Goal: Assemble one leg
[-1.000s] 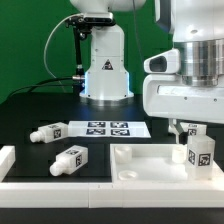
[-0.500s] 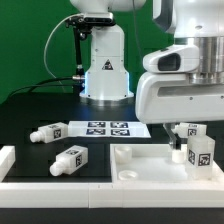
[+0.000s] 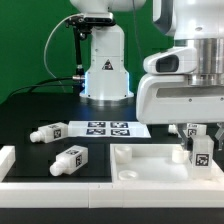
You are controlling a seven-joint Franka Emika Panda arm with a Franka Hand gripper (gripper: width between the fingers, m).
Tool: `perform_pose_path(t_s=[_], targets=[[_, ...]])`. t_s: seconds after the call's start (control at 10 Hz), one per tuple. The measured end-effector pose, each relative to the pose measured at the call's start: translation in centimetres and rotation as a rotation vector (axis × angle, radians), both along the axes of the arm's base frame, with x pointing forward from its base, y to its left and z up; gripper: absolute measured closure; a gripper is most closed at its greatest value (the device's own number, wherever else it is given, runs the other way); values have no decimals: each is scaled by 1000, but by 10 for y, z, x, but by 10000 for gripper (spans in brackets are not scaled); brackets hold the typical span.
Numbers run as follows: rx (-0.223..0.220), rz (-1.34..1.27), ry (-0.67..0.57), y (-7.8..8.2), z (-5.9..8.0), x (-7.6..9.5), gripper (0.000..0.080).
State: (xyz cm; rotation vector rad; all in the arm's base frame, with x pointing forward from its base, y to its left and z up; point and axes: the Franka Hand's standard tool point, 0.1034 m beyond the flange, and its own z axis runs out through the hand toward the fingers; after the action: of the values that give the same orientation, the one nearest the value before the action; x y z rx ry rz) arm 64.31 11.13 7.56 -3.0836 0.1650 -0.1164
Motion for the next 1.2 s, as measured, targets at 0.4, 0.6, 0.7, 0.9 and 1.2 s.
perform_pose_path(t_s=[0.4,0.6,0.7,0.9,1.2], targets=[[18,-406,29,-2,0,1,515],[60,-738,55,-5,0,1,515],[77,-916,69,-5,0,1,515],[90,-1133,83,-2,-1,-1,514],[115,-1372,104,-3,0,-1,514]])
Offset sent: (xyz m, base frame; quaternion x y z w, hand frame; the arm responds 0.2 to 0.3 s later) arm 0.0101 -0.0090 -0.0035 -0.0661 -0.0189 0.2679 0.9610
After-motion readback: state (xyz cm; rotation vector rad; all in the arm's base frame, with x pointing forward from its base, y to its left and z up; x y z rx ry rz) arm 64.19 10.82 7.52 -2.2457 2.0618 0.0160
